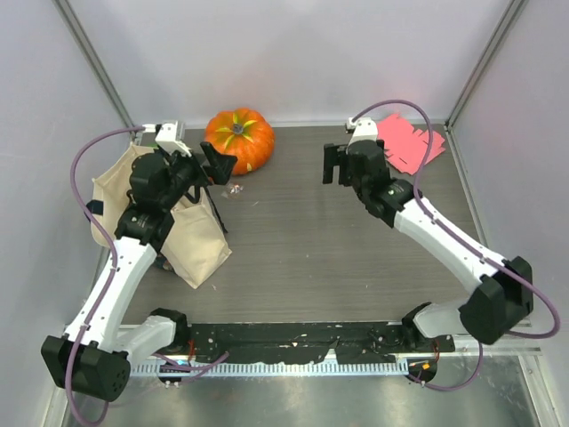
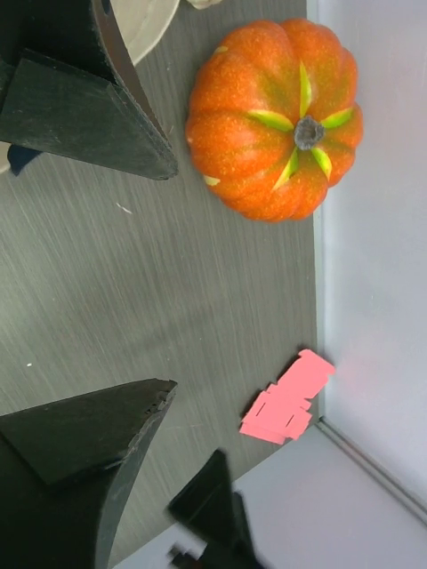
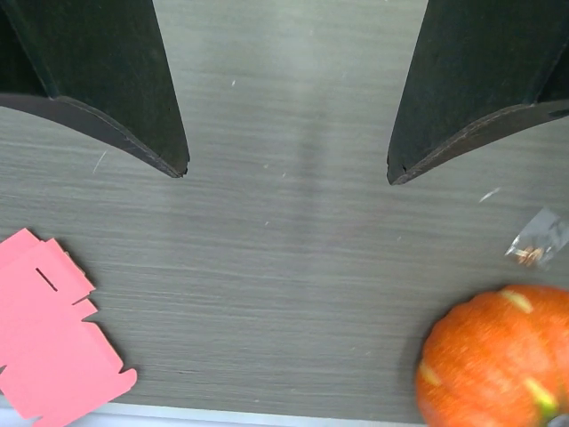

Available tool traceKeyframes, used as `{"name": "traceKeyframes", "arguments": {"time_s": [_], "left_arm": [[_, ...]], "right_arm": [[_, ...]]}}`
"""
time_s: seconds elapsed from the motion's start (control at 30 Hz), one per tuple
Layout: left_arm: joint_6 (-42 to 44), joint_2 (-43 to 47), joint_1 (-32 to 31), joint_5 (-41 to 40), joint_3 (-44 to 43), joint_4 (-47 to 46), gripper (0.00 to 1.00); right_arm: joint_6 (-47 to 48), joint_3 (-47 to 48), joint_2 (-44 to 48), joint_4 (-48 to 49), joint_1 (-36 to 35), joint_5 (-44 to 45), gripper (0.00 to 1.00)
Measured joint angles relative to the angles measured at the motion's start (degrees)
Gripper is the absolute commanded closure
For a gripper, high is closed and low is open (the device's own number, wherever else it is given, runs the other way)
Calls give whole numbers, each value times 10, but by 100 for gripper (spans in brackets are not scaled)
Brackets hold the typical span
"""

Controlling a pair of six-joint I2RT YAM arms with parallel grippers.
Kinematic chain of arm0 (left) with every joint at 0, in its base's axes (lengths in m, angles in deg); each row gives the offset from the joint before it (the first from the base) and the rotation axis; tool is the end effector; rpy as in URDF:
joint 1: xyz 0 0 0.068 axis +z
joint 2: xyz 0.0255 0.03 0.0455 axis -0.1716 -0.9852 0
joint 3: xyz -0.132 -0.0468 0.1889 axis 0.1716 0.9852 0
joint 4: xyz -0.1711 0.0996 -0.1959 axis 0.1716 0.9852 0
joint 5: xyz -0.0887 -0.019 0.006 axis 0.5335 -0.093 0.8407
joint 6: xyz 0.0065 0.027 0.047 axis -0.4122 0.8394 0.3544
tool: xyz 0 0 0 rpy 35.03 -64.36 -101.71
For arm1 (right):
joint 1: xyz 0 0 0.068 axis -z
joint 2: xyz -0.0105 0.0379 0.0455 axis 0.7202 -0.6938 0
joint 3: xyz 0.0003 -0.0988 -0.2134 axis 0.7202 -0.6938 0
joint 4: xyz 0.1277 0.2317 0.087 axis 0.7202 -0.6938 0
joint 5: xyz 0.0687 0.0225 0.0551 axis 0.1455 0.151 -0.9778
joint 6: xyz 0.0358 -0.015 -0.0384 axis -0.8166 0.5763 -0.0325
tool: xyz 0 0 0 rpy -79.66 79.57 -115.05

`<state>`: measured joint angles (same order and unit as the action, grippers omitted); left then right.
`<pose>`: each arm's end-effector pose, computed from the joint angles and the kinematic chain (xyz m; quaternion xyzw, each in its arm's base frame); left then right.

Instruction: Fold the paper box

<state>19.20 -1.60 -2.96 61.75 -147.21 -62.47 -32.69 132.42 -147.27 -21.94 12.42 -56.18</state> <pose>0.2678 -0.0692 0.3536 0.0147 0.7347 -0.2797 0.6179 0.2840 0.1706 0.3052 -0.0512 0.8287 0.0295 0.5565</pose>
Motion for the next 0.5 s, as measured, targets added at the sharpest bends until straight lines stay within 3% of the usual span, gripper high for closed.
{"name": "traceKeyframes", "arguments": {"time_s": [0.1, 0.33, 0.5], "left_arm": [[10, 2, -17, -2, 0, 2, 0], [18, 5, -55, -4, 1, 1, 0], [17, 5, -82, 4, 6, 0, 0]], "right_arm": [[-13, 12, -43, 32, 69, -60, 2], [-125, -13, -92, 117, 336, -216, 1], [-246, -98, -133, 239, 472, -298, 1]]}}
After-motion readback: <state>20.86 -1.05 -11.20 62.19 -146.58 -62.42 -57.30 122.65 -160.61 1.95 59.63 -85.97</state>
